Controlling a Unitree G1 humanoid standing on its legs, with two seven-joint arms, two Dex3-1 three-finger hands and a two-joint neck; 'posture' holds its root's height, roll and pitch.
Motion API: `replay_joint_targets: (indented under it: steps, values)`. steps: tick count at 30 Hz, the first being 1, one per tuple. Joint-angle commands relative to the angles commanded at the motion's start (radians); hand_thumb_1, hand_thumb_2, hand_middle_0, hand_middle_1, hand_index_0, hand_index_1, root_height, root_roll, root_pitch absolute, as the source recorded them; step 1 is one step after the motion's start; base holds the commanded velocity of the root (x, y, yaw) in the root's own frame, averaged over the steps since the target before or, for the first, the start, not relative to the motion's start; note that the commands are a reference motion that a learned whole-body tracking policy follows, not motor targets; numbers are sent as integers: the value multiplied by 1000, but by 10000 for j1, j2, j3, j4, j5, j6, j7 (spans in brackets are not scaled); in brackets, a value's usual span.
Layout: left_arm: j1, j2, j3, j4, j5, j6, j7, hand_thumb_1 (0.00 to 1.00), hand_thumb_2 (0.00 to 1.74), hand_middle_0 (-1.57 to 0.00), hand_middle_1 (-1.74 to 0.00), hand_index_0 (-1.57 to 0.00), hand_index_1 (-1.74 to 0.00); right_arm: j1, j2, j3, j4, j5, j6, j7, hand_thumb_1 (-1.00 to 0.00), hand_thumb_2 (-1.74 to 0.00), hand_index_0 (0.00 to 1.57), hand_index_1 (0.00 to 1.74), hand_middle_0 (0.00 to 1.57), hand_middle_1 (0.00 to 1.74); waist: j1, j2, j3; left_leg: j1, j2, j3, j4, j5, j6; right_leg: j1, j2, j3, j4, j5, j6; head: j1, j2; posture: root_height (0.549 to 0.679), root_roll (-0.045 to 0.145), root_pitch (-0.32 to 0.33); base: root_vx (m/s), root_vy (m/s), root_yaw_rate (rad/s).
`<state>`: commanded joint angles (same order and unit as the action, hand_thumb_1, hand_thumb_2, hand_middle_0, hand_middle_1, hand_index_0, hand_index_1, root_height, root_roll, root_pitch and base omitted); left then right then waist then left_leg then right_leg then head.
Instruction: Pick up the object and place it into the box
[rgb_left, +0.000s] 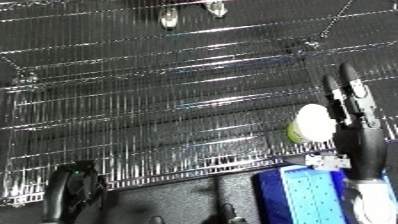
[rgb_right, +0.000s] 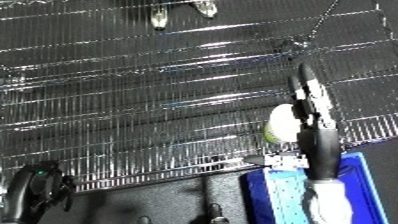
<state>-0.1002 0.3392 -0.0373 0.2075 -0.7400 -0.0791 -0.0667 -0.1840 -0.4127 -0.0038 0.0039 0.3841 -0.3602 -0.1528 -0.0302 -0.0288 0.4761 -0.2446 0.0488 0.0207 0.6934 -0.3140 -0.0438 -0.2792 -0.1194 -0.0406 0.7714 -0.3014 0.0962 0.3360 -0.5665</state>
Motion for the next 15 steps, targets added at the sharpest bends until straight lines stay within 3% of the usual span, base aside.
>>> replay_joint_targets:
  steps: [7,15]
  values:
    - [-25,91,86,-30,-23,-78,-109,1000,1740,-1570,-1740,-1570,-1740,345,167,-82,150,149,-272,-927,0,0,0,0,0,0,-153,-3,53,-22,37,159,-91,29,33,23,153,80,-198,37,-62,1244,408,642,36,-113,-47,-17,-73]
    - [-340,233,-157,-14,-42,-40,-33,1000,1740,-1570,-1740,-1570,-1740,414,158,-166,792,365,-369,-1667,0,0,0,0,0,0,-300,139,218,14,-10,166,-66,6,62,103,142,118,-324,138,-125,2161,322,645,42,-117,-23,-17,-3]
